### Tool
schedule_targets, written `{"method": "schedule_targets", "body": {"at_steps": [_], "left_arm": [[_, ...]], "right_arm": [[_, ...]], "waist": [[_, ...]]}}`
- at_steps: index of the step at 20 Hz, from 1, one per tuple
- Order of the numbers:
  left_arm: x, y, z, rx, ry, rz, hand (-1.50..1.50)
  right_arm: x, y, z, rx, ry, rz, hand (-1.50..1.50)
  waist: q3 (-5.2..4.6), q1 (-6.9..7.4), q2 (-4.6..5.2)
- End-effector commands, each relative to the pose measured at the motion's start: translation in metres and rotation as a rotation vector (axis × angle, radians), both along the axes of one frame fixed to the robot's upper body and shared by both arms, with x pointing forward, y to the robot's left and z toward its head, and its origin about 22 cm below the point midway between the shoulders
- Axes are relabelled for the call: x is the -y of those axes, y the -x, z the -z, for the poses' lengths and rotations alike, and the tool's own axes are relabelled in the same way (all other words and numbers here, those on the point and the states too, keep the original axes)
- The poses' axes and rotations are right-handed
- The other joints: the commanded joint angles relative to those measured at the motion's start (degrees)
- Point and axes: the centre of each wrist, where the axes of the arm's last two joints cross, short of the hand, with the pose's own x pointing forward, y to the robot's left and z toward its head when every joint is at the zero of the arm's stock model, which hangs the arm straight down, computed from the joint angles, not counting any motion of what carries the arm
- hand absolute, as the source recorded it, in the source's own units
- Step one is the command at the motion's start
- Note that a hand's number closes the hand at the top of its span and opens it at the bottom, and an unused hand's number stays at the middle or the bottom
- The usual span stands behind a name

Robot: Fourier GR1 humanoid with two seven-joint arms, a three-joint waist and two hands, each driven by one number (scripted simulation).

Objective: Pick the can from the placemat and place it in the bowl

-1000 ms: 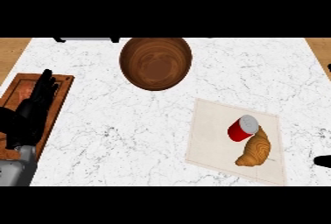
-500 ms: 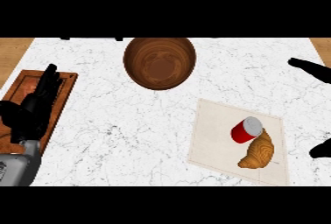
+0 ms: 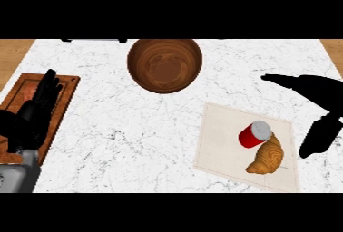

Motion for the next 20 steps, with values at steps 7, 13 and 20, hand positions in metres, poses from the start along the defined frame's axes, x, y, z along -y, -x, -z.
{"method": "schedule_targets", "body": {"at_steps": [7, 13, 20], "left_arm": [[-0.020, 0.013, -0.014, -0.005, -0.008, -0.004, 0.00], [0.010, 0.001, 0.014, -0.013, 0.002, -0.012, 0.00], [-0.010, 0.003, -0.005, 0.009, -0.013, -0.028, 0.00]], "right_arm": [[-0.035, -0.014, 0.040, -0.134, 0.180, -0.056, -1.50], [-0.051, -0.016, 0.055, 0.062, 0.176, -0.085, -1.50], [-0.027, 0.016, 0.082, -0.024, 0.164, -0.064, -1.50]], "waist": [[0.04, -0.55, -0.23], [0.04, -0.92, -0.10], [0.03, -1.54, -0.27]]}}
